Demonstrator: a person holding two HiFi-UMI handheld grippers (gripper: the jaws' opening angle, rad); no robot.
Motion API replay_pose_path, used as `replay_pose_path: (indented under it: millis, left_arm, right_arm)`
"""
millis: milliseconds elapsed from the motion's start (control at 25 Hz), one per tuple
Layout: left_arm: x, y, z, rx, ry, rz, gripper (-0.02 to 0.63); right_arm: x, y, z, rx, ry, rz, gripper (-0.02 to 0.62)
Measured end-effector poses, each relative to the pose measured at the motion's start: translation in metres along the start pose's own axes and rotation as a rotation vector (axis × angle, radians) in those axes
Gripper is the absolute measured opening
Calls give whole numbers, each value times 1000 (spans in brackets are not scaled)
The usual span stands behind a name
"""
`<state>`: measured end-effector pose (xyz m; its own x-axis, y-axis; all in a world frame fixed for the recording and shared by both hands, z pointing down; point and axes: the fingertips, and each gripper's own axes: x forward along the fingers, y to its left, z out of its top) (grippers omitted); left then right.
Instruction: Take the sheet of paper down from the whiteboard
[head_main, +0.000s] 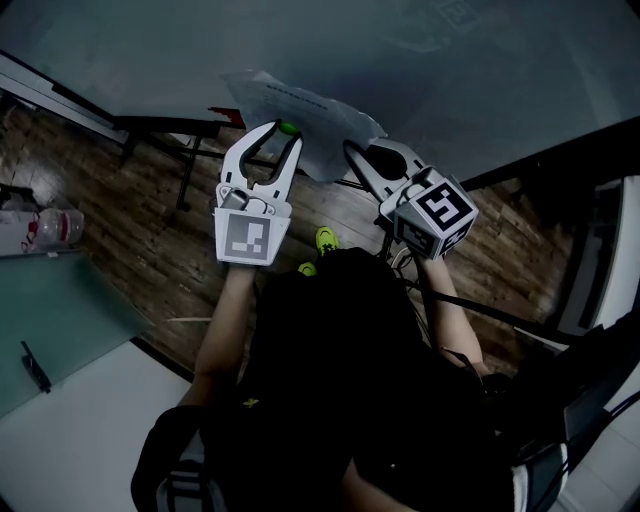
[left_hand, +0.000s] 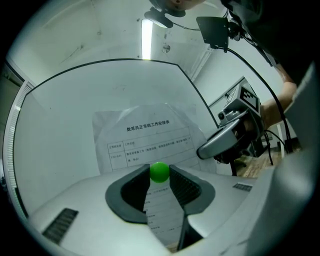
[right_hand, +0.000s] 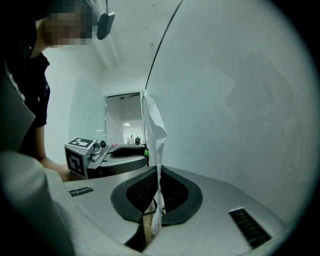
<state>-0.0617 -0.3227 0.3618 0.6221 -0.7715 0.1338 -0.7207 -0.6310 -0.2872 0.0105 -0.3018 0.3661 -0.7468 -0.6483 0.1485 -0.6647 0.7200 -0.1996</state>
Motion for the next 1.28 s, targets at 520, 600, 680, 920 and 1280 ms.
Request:
replay_pose_path:
  millis: [520,600,680,920,1280]
  left_arm:
    - [-132,-55,13,39,-84,-25,130]
    - [-129,-54,11,32,-78,-31,130]
    - [-132,-57,9,25,-75,-35,130]
    - [-142,-67,7,24,-74,-28,130]
    - [-151,-91,16,24,-51,24,130]
  right_arm:
    - [-63,137,-31,-54,-22,-32,17]
    - [-62,136,-33,-47,-12,-31,17]
    - [-64,141,-37,-45,-4,-29,17]
    - [-75,152,-44,-43,6,-15,17]
    - [-101,159,-48,-48,1,56,17]
